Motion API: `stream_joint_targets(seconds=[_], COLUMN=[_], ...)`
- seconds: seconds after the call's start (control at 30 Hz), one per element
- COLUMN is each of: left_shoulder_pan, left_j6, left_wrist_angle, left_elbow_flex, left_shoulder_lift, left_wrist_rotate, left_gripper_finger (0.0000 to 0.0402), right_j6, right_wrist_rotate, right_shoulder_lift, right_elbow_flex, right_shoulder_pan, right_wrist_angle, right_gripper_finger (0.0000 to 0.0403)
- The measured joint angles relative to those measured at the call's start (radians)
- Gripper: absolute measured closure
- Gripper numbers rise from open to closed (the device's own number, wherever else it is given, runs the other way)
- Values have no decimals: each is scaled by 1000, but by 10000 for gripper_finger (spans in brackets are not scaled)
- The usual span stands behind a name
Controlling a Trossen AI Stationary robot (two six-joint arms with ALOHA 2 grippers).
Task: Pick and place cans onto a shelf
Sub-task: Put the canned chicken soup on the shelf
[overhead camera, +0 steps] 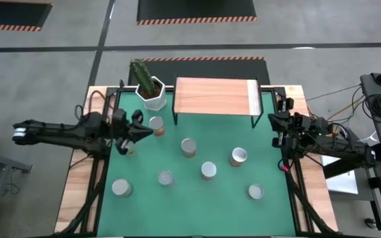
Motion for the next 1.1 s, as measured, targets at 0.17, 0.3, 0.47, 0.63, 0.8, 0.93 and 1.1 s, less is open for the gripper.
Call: stream_joint_targets(seconds=[0.17,0.3,0.47,0.63,0.8,0.93,1.1], left_shoulder_pan=[-37,-80,-151,-242,-307,-324,-340], left_j6=[-30,-91,-132,-151,-149,-148,-158], left_wrist_angle=[-326,-678,-1067,-1249,-1275,-1274,-1271], left_elbow_flex=[168,320,491,596,629,637,638], left_shoulder_lift=[91,166,287,408,484,528,574], left_wrist_rotate=[-17,-98,-124,-167,-201,-204,-201], left_gripper_finger=[402,402,402,402,402,402,402], right_j6=[-11,-13,-14,-22,-20,-10,-16], right_wrist_rotate=[0,0,0,0,0,0,0], right_shoulder_lift=[63,78,77,76,77,84,84], right_elbow_flex=[22,29,29,29,29,29,29], right_shoulder_pan=[0,0,0,0,0,0,0], right_wrist_angle=[-2,0,0,0,-6,-10,-3], right_gripper_finger=[394,394,394,394,394,394,394])
